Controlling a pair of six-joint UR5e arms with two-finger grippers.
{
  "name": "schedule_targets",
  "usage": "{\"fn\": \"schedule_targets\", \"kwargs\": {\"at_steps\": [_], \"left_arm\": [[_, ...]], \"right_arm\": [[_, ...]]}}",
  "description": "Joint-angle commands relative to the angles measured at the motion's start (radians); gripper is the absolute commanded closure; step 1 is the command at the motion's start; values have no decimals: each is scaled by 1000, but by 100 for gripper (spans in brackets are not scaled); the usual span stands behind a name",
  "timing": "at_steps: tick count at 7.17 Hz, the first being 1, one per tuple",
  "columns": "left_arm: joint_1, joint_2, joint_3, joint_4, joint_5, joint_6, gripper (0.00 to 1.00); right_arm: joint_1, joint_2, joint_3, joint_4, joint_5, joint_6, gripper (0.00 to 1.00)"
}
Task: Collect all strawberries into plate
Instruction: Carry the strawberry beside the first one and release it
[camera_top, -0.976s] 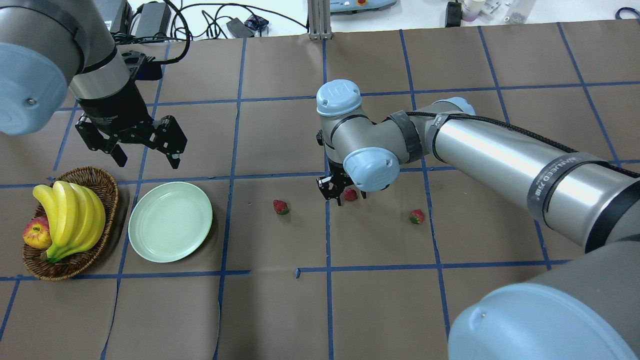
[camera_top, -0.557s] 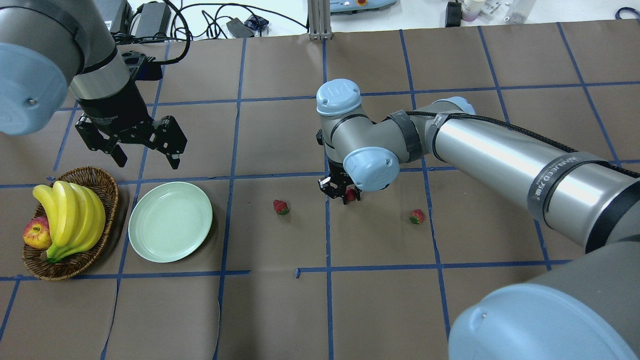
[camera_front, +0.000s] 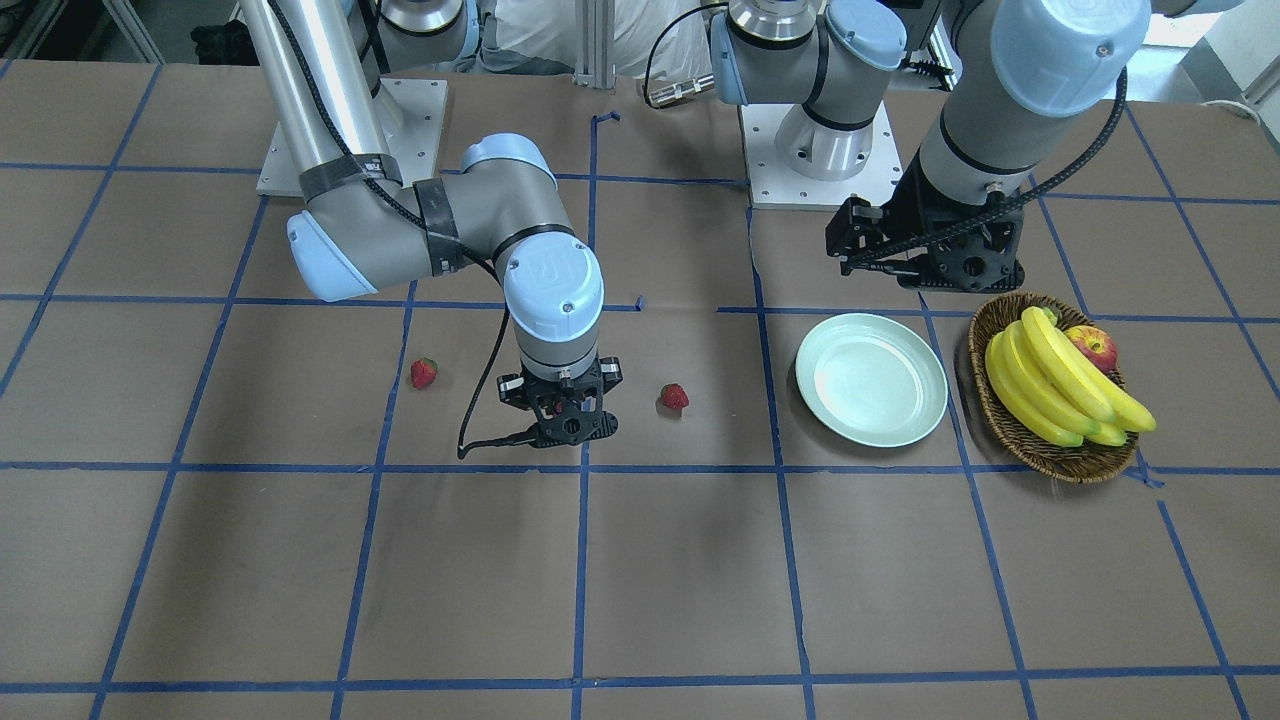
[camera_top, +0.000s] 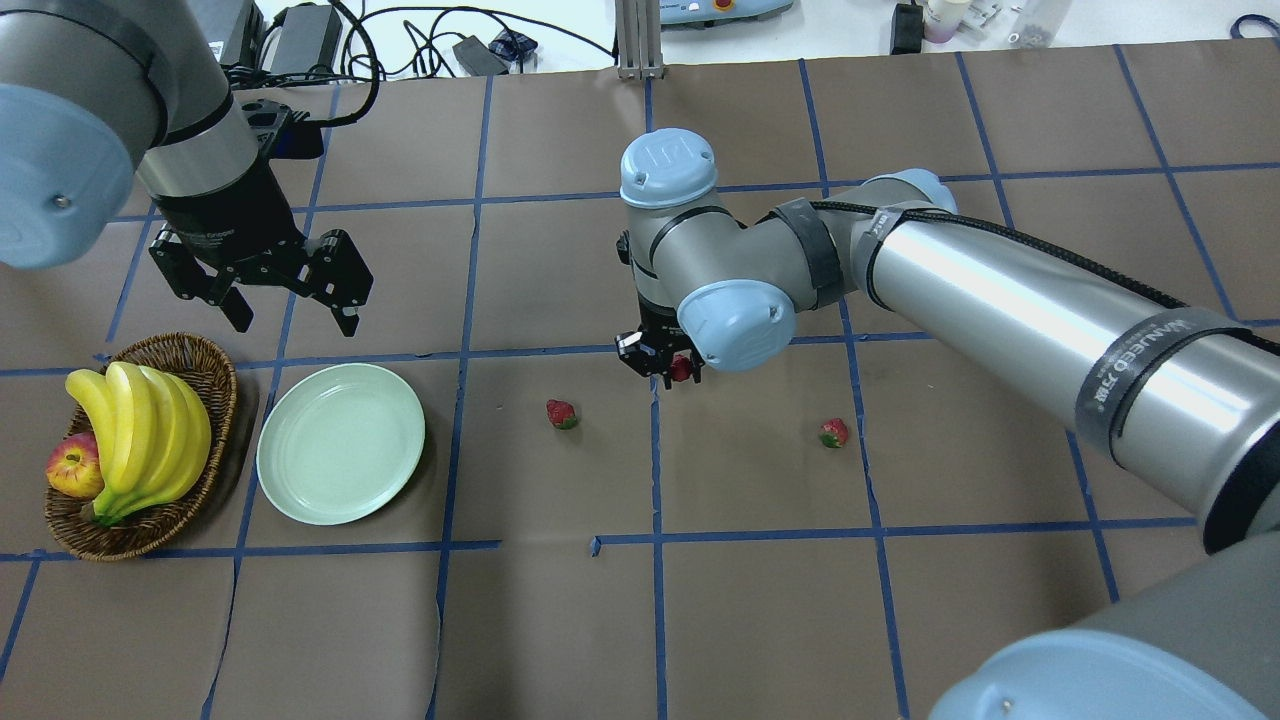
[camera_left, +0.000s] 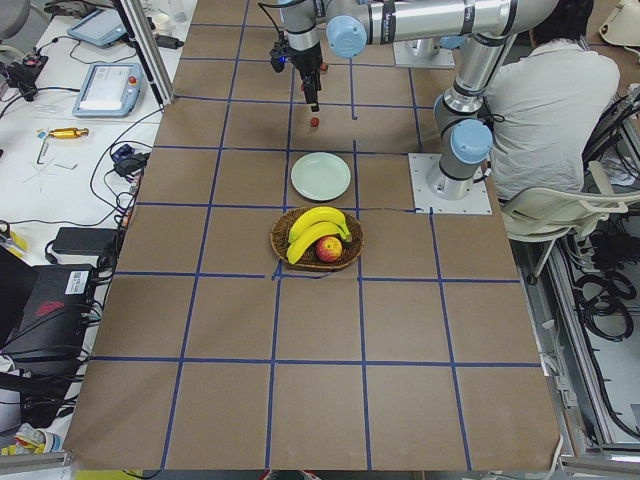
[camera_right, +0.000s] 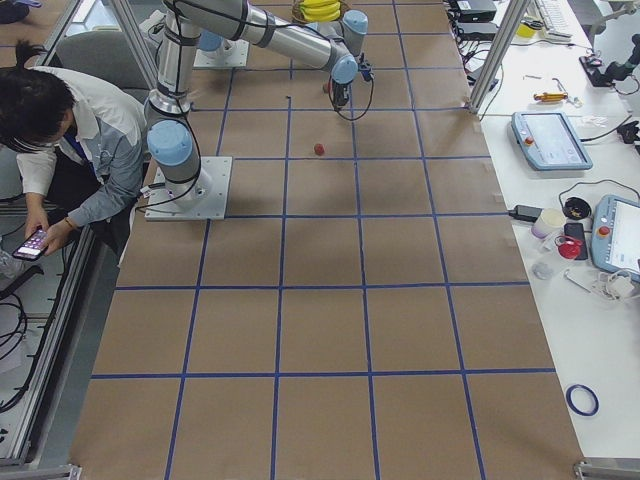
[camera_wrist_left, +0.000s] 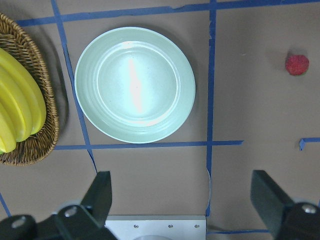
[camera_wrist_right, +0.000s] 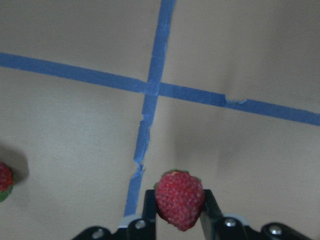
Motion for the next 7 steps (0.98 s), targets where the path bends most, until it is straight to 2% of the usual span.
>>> {"fn": "schedule_targets", "kwargs": {"at_steps": [1, 2, 4, 5, 6, 7], "left_arm": [[0, 2, 8, 2, 7, 8, 0], [0, 2, 10, 4, 7, 7, 0], [0, 2, 4, 4, 6, 7, 0], [-2, 2, 4, 4, 6, 5, 0], [0, 3, 2, 4, 6, 5, 0], [0, 5, 2, 2, 6, 5, 0]], "right_arm": [[51, 4, 6, -5, 71, 31, 100], [57, 15, 8, -46, 136, 28, 100], [57, 44, 14, -62, 134, 23, 100], [57, 44, 12, -66, 134, 26, 63], [56, 41, 14, -65, 131, 26, 1], [56, 35, 12, -60, 132, 32, 0]]}}
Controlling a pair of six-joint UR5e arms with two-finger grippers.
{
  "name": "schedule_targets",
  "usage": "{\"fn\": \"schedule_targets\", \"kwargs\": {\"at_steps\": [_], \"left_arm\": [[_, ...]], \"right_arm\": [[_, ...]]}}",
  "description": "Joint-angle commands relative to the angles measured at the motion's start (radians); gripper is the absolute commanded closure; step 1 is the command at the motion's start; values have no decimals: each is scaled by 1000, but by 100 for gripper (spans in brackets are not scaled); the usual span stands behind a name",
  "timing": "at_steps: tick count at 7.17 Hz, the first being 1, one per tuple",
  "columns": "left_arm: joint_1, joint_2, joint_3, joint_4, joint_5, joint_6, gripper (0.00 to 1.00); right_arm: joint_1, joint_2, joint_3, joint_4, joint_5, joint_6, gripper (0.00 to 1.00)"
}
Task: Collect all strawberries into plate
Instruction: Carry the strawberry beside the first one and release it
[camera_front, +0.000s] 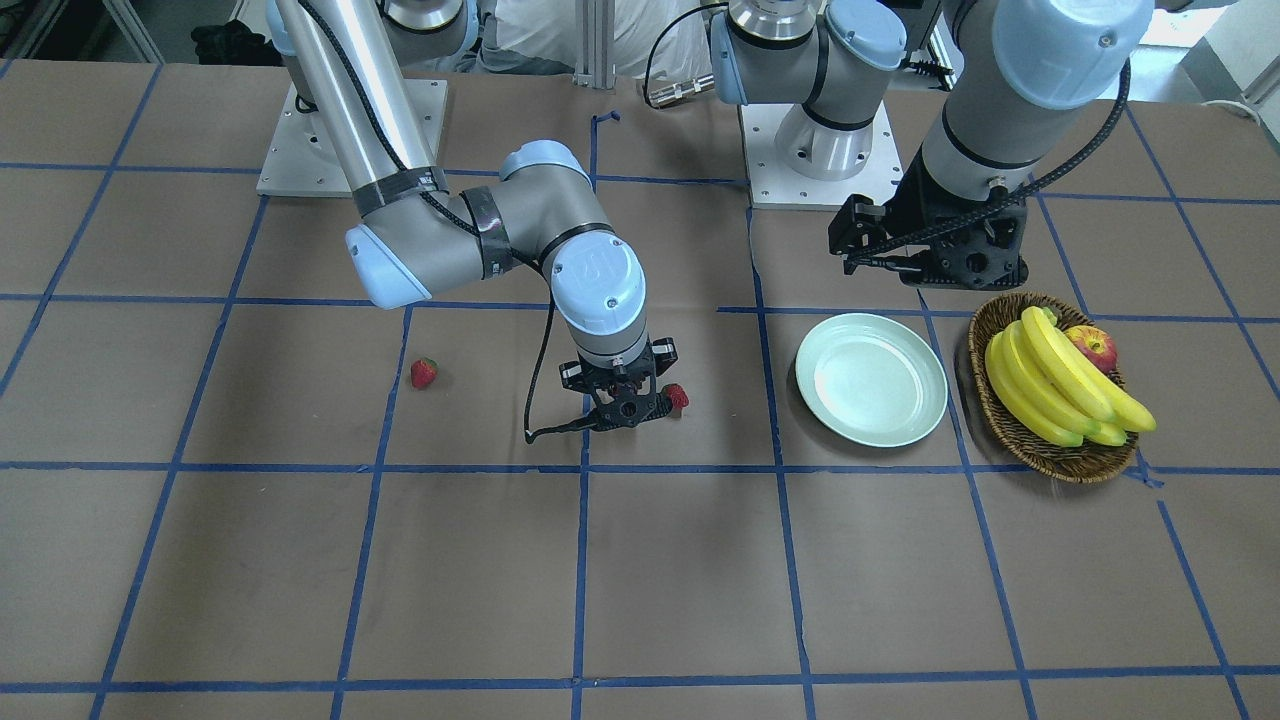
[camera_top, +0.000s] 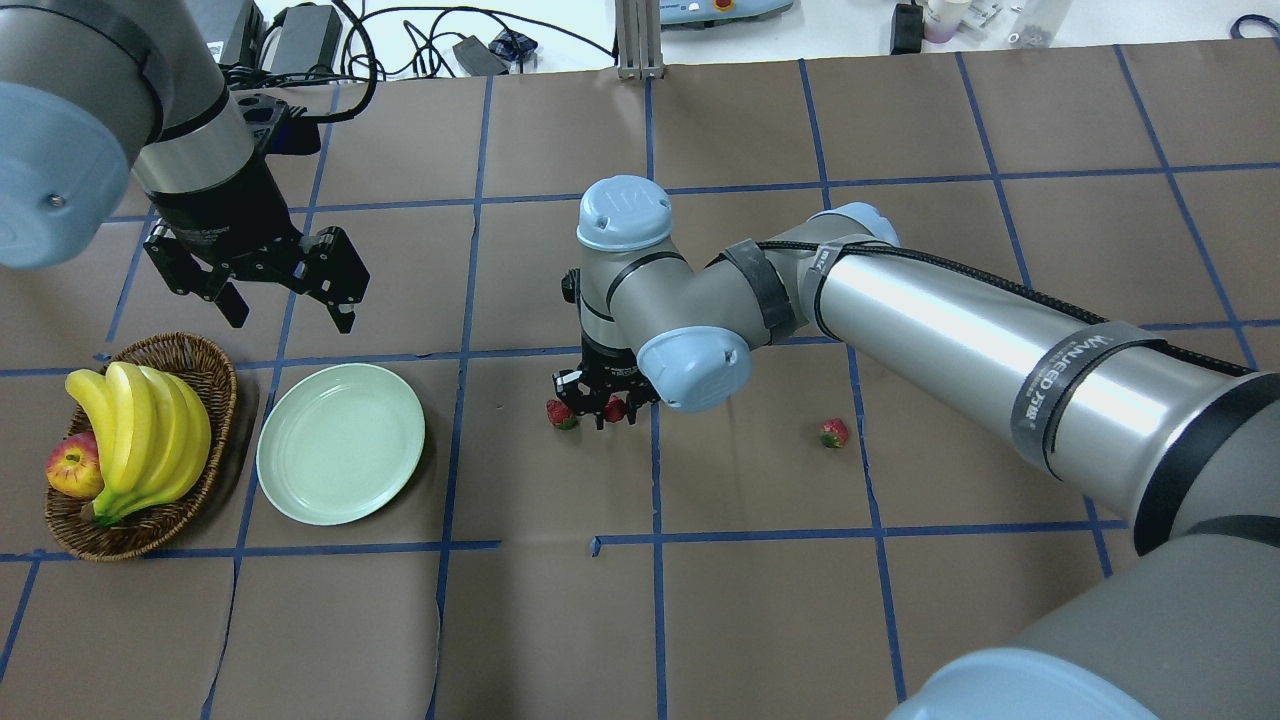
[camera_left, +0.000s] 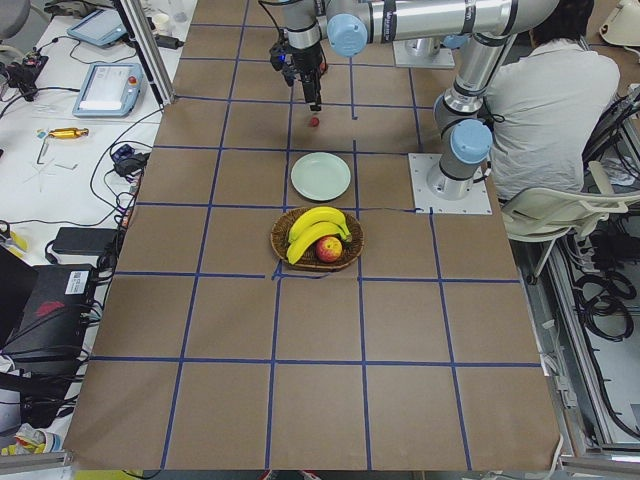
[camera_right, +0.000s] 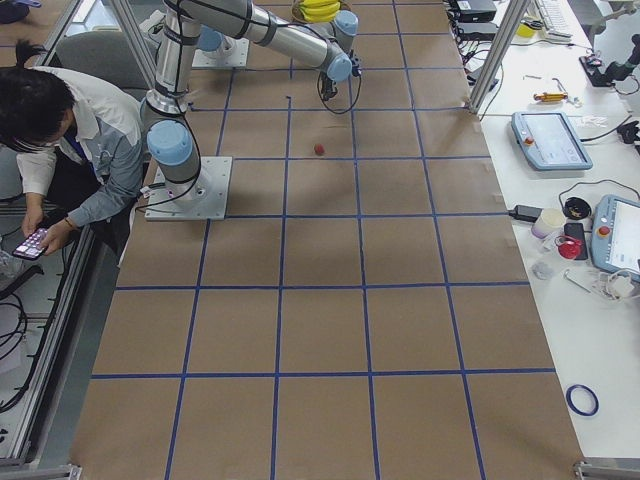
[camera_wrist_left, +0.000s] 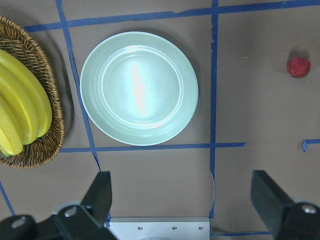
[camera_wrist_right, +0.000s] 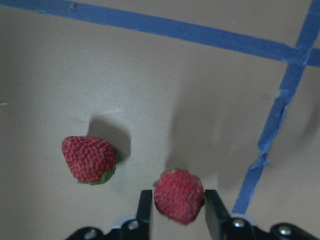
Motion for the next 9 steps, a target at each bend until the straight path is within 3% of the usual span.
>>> {"fn": "schedule_targets", "kwargs": {"at_steps": [1, 3, 4, 6, 9], "left_arm": [[0, 2, -1, -1, 0, -2, 0], [0, 2, -2, -1, 2, 0, 0], [0, 2, -2, -1, 2, 0, 0], [0, 2, -4, -3, 0, 0, 0], [0, 0, -4, -3, 0, -2, 0]], "right_arm": [[-5, -19, -13, 8, 11, 17, 0], [-36, -89, -1, 40, -26, 42, 0], [-80, -130, -1, 124, -134, 22, 0], [-180, -190, 1, 282, -162, -99, 0], [-331, -211, 31, 333, -219, -142, 0]]}}
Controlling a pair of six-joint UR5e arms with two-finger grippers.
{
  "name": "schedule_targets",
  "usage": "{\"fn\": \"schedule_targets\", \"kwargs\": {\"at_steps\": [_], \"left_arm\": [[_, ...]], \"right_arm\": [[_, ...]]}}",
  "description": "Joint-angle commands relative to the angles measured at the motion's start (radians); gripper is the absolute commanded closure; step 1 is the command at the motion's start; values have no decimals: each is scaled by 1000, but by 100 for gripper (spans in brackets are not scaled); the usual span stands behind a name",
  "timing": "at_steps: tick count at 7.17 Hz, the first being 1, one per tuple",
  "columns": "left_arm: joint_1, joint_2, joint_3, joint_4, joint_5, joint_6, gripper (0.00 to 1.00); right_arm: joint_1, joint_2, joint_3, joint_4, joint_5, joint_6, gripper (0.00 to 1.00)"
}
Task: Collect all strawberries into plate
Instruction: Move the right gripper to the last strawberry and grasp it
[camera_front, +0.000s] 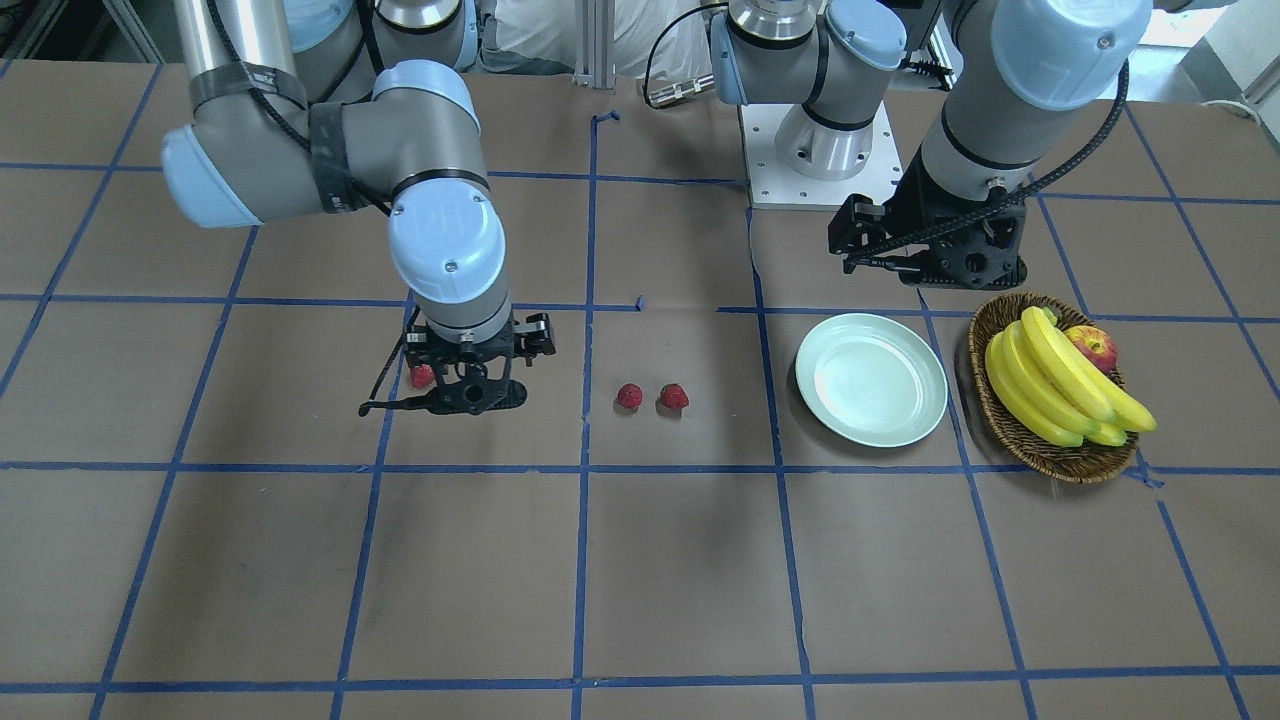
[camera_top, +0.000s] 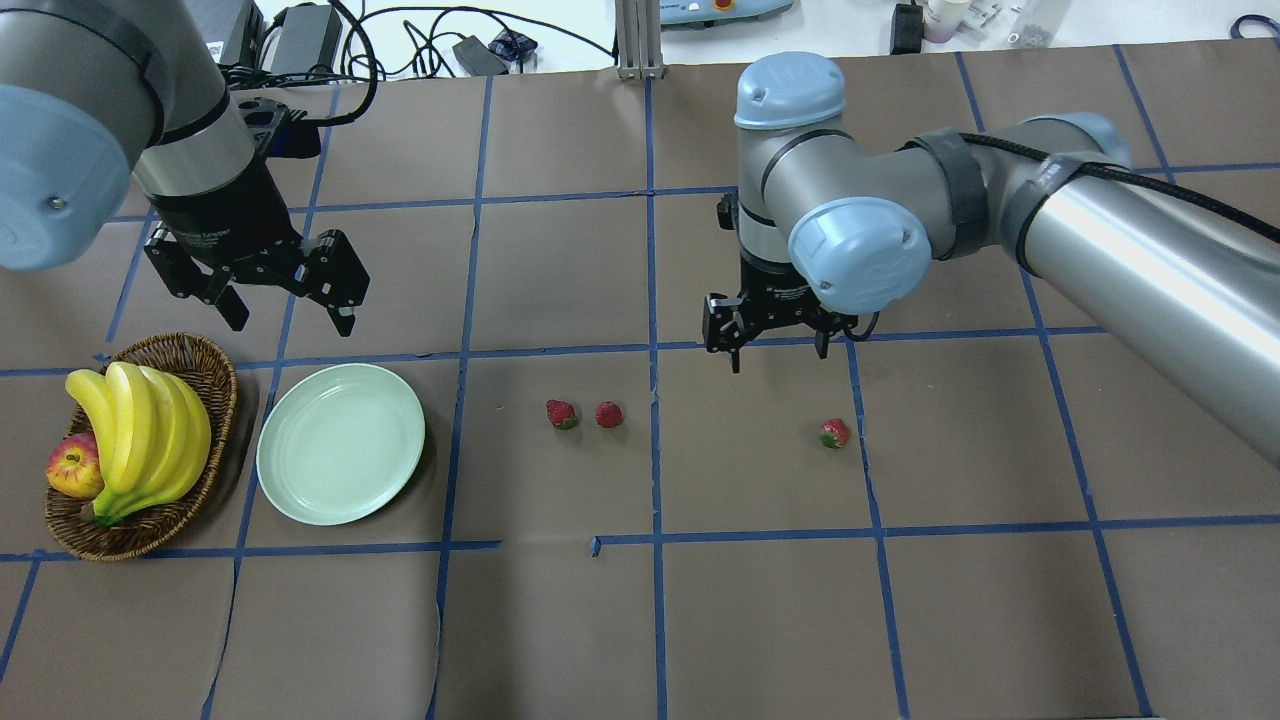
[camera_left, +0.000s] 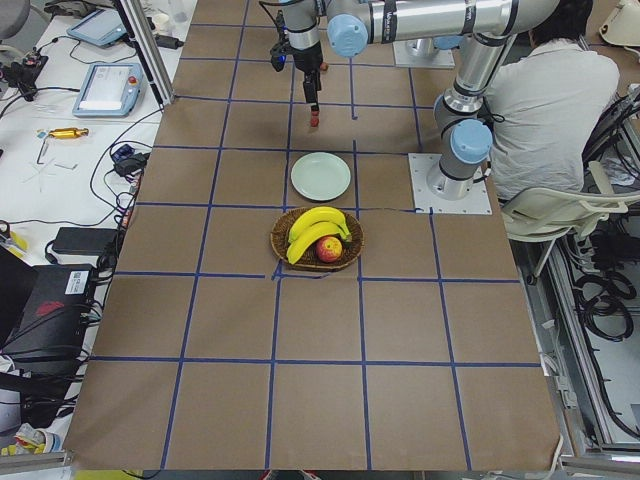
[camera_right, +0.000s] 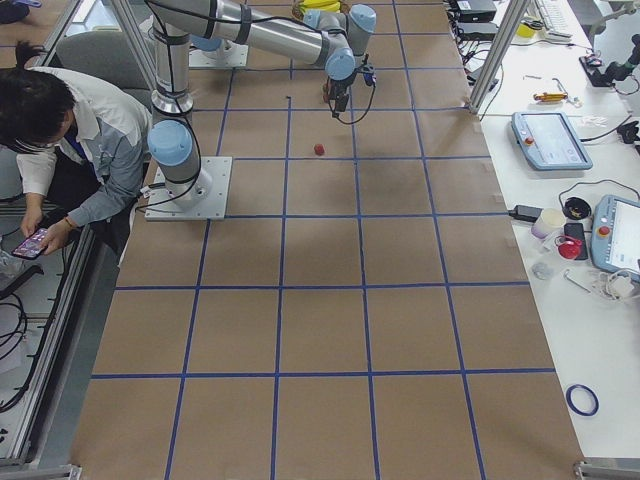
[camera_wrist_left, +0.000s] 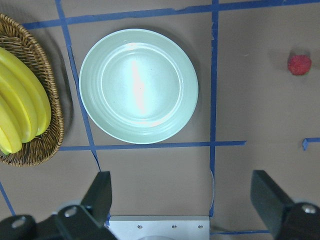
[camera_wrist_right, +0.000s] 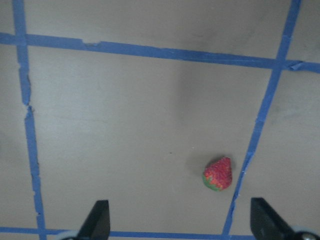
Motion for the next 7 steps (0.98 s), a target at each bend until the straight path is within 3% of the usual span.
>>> {"fn": "schedule_targets", "kwargs": {"at_steps": [1, 2, 3, 7], "left_arm": [[0, 0, 0, 0, -2, -1, 0], [-2, 0, -2, -2, -5, -6, 0], [-2, -3, -3, -3, -5, -6, 0], [-2, 1, -29, 0, -8, -7, 0]], "right_arm": [[-132, -6, 51, 14, 0, -74, 0], [-176, -6, 106, -6, 26, -62, 0], [-192, -6, 140, -35, 107, -45, 0], [-187, 10, 277, -167, 118, 12, 0]]}}
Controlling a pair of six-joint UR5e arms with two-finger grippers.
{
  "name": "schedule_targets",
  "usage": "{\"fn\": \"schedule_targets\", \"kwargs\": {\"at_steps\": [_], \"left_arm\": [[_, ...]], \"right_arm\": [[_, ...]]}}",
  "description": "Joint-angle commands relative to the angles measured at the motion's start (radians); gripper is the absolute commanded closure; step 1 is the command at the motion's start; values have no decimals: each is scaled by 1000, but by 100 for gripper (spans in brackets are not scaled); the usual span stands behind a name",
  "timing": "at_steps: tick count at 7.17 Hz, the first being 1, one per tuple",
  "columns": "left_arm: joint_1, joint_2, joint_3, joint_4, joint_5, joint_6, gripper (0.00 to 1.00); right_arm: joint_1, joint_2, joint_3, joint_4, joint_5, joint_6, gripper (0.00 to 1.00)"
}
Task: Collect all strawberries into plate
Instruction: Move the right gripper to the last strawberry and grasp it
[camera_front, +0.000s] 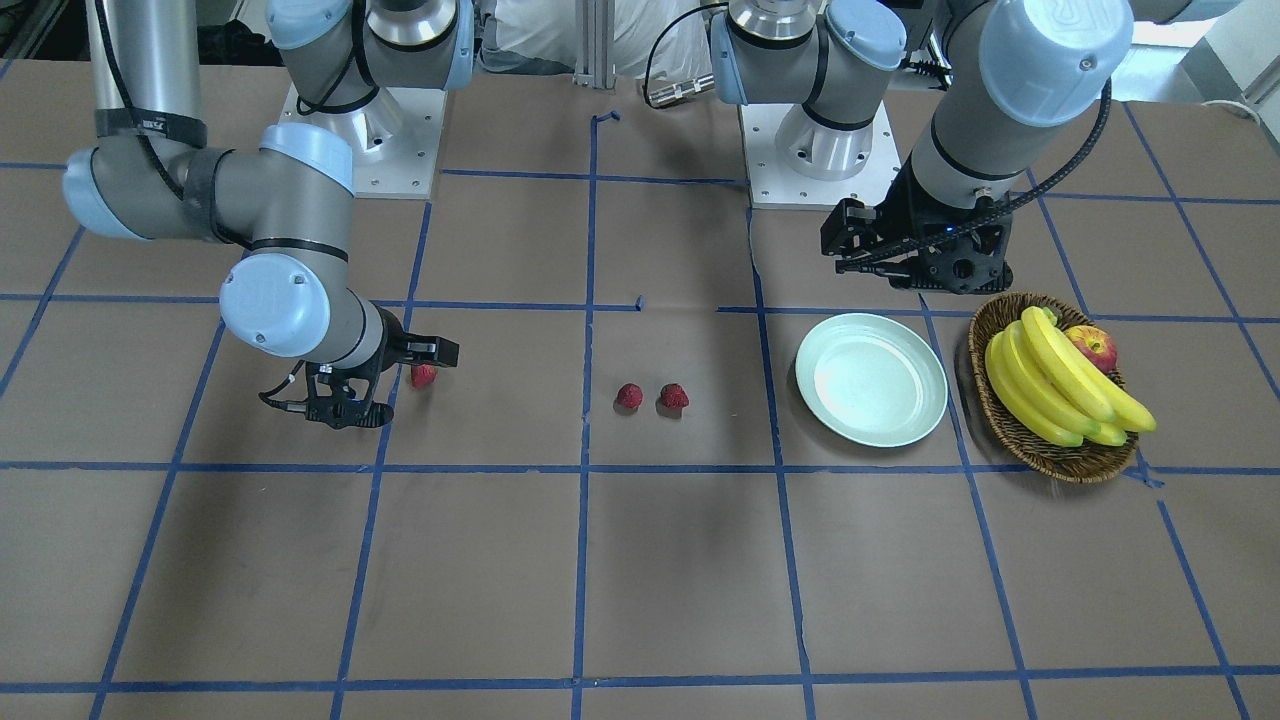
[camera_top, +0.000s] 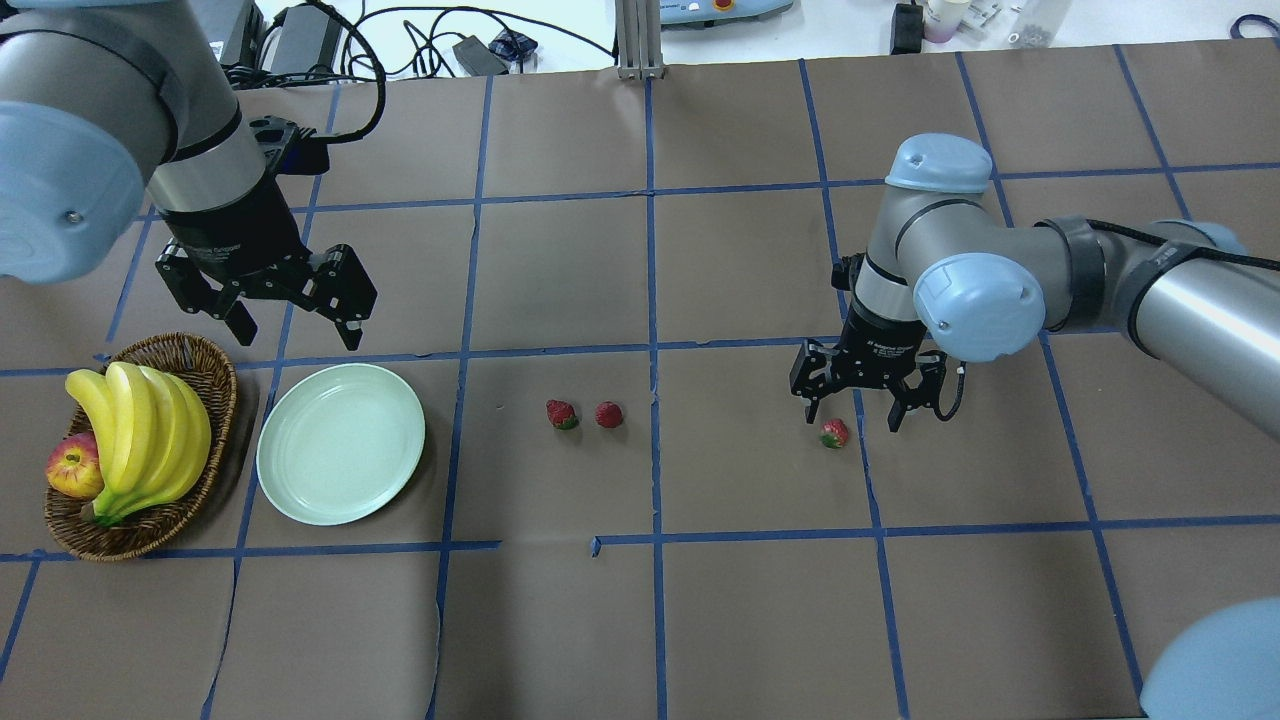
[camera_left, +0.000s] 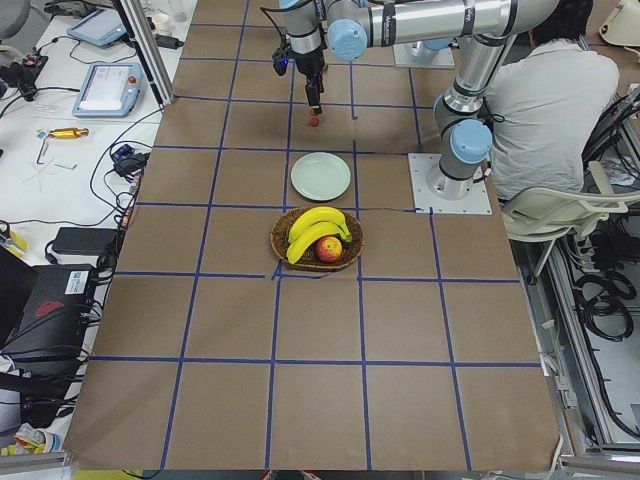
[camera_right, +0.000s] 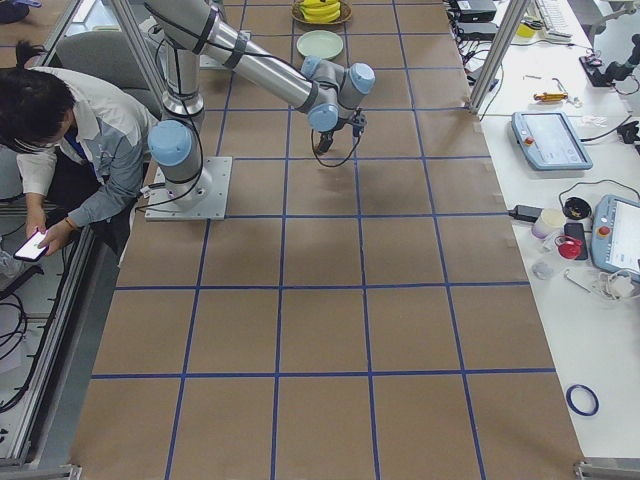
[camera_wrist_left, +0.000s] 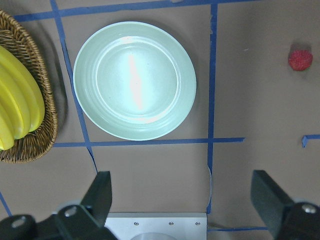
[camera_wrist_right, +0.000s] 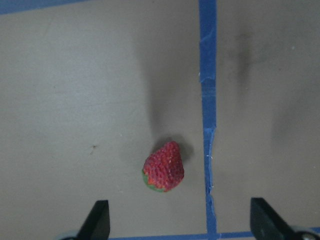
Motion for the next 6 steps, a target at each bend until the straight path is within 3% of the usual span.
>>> {"fn": "schedule_targets", "kwargs": {"at_steps": [1, 2, 3, 6], "left_arm": [[-5, 0, -2, 0, -1, 0, 0], [-8, 0, -2, 0, -1, -1, 0], [-8, 0, -2, 0, 1, -1, 0], [-8, 0, -2, 0, -1, -1, 0]], "right_arm": [[1, 12, 56, -51, 4, 5, 0], [1, 13, 56, -54, 2, 3, 0], [1, 13, 45, -61, 1, 2, 8], [1, 33, 42, -152, -1, 5, 10]]}}
